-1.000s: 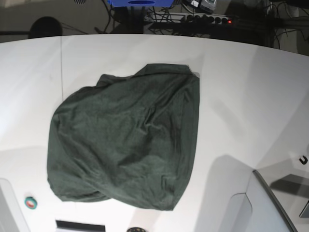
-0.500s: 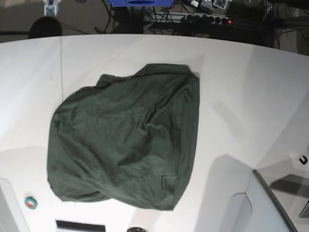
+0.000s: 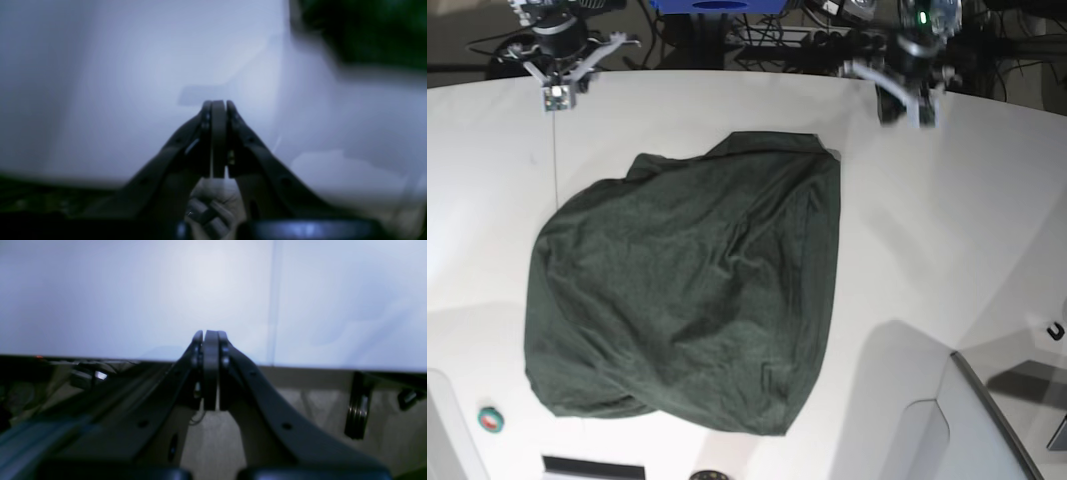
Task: Layout the t-shirt on the table in an organized manner, then fold the t-shirt properly
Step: 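Move the left gripper down to the green t-shirt's edge and grasp it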
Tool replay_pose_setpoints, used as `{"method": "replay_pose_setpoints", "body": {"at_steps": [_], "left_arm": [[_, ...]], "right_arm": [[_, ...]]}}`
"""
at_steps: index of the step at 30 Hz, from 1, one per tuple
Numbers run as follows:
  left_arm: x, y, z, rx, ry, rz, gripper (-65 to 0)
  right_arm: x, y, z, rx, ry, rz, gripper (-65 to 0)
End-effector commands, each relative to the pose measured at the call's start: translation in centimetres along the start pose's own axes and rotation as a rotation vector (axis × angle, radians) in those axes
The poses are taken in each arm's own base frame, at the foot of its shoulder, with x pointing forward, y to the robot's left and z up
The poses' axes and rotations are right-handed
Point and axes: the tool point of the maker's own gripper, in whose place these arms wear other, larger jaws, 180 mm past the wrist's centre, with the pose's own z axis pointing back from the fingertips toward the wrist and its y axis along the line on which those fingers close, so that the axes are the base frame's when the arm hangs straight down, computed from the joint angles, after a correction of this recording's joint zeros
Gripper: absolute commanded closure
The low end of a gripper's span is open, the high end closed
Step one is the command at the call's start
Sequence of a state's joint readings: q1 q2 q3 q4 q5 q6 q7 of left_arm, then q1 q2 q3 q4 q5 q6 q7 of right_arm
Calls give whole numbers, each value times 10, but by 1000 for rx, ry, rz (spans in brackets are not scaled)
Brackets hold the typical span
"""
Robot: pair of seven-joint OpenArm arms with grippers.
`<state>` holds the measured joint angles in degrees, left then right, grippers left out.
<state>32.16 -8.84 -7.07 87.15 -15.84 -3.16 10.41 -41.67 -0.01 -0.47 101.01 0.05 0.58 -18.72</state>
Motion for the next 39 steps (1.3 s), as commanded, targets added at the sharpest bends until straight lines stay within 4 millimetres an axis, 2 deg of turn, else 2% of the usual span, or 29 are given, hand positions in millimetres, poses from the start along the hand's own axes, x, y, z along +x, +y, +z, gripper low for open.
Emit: {"method": "replay_pose_setpoints", "body": {"at_steps": [1, 6, 9, 16, 21, 23, 24, 27, 29, 31, 39], "left_arm": [[10, -1, 0, -12, -17, 18, 0], [47, -16, -11, -72, -74, 157, 0], [54, -34, -18, -127, -51, 164, 0], [61, -49, -21, -179, -55, 211, 0], [60, -45, -20, -170, -57, 219, 0], [58, -44, -20, -170, -51, 217, 0], [57, -44, -20, -169, -46, 218, -16], [49, -43, -17, -165, -33, 219, -276], [48, -43, -16, -165, -31, 221, -403], [47, -43, -16, -163, -29, 223, -429], [56, -52, -20, -178, -53, 247, -426]], "right_arm": [[4, 5, 3, 12, -18, 4, -2], [12, 11, 0, 30, -36, 10, -3], [12, 11, 0, 29, -36, 13, -14], [13, 11, 0, 30, -39, 14, -204], [17, 11, -1, 30, -47, 14, -402], [19, 11, -2, 31, -51, 15, -456], [20, 11, -2, 31, -54, 15, -458], [21, 11, -2, 31, -56, 15, -455], [21, 11, -2, 31, -56, 15, -455], [21, 11, -3, 31, -57, 15, -455], [22, 11, -4, 30, -59, 15, -455]]}}
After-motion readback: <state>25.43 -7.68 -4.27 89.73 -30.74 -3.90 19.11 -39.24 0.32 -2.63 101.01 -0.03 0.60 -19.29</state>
